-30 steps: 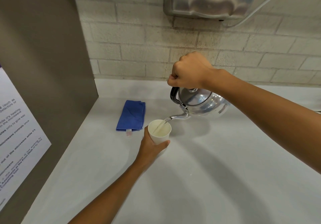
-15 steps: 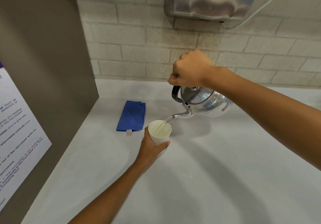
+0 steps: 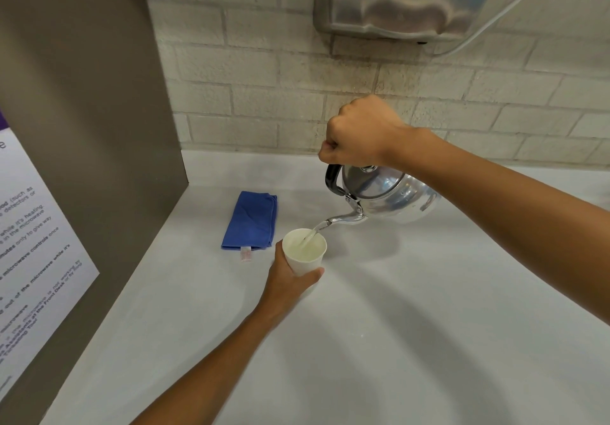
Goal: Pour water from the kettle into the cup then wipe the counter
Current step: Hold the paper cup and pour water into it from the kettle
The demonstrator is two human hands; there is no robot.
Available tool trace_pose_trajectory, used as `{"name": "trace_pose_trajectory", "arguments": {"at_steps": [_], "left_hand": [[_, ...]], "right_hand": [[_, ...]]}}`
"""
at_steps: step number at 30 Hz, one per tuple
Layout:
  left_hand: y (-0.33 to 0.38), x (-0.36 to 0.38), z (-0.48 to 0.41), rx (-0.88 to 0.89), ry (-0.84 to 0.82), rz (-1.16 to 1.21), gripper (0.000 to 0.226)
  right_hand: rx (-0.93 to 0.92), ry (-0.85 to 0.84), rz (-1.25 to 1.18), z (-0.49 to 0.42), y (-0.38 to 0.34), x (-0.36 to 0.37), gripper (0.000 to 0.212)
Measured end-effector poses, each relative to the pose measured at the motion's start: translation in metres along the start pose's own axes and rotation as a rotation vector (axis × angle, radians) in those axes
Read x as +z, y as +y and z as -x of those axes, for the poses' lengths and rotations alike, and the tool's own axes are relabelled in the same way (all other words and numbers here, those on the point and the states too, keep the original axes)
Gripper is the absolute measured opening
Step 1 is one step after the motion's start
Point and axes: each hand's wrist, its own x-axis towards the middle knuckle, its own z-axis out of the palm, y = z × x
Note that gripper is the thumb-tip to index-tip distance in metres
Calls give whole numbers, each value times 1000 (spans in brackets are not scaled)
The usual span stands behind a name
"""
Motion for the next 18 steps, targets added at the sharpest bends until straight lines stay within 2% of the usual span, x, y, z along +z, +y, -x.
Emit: {"name": "trace_pose_trajectory", "arguments": {"at_steps": [9, 18], "left_hand": [[-3, 0, 1, 4, -6, 40, 71], [-4, 0, 0, 38, 22, 10, 72]], "right_hand": [[57, 10, -72, 8, 2, 12, 45], [251, 33, -272, 22, 17, 40, 51]]}}
